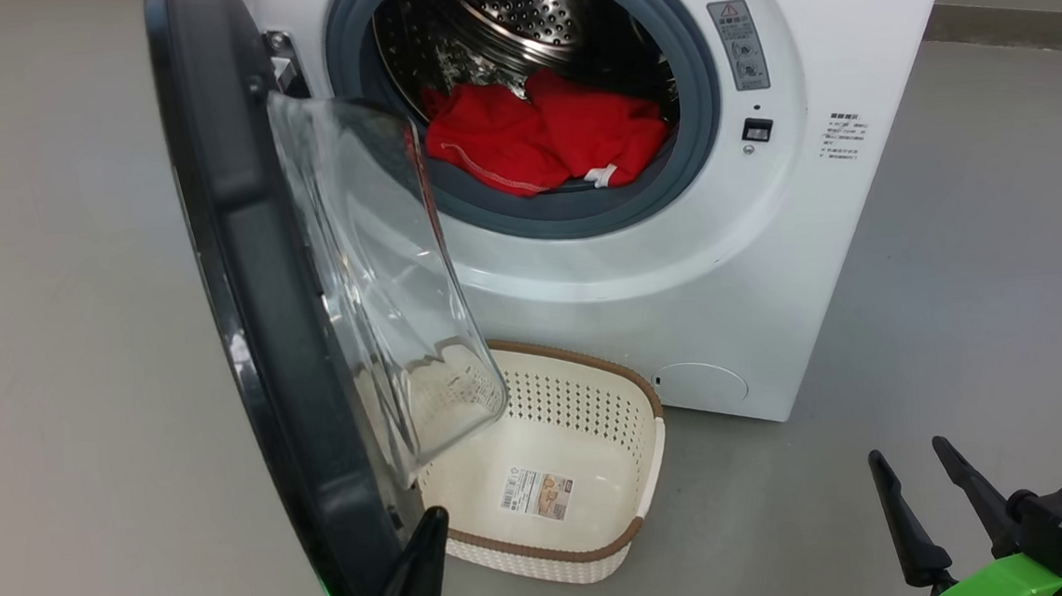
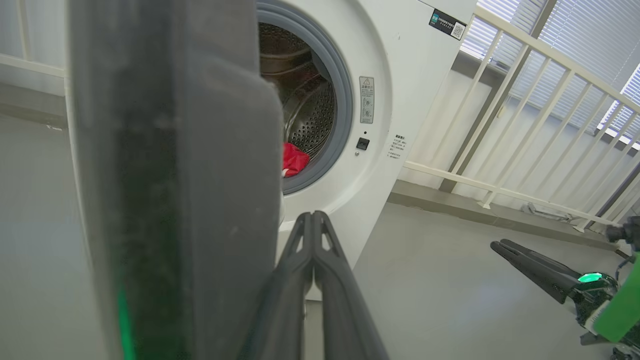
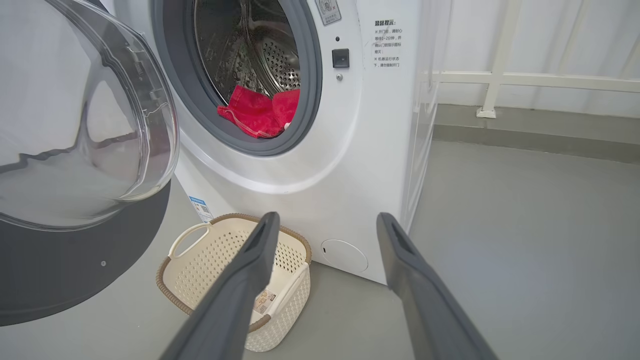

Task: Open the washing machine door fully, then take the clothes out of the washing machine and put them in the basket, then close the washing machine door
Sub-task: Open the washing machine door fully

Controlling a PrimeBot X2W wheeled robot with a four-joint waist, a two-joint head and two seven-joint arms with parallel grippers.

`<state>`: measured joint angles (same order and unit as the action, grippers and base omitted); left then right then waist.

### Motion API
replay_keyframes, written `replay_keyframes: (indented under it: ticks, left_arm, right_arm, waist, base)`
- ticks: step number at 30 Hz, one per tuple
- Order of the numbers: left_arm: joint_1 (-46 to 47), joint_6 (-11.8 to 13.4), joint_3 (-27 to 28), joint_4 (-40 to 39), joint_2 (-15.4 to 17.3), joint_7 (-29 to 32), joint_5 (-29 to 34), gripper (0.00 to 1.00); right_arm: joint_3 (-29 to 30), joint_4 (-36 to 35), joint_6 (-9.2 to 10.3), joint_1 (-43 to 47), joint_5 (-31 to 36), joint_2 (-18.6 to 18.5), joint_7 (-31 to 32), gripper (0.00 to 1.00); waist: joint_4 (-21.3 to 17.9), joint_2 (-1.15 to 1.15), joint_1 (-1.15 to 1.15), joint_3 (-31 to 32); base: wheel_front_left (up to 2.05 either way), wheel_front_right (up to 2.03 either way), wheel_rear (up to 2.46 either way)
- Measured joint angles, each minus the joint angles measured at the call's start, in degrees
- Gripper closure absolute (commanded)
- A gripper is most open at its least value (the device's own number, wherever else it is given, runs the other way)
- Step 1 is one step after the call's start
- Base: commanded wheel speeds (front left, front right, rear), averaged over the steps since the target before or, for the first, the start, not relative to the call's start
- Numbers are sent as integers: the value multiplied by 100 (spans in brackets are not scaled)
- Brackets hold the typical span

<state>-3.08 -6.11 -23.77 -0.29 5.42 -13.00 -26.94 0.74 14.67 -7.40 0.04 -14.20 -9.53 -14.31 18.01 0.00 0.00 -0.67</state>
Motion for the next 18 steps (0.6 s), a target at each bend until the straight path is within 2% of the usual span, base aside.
replay_keyframes:
  ticks: [11,18]
  left_arm:
    - [15,83,276,302,-46,-77,-4,100]
    - [-16,133,569,289,34,-81,-4,100]
  right_arm:
    - [20,-113,0,-3,4,15,0,0]
    - [19,-204,0,-3,32,19,0,0]
  waist:
    - [78,0,0,8]
    - [165,0,0,-7]
  base:
    - [0,0,0]
    - [0,0,0]
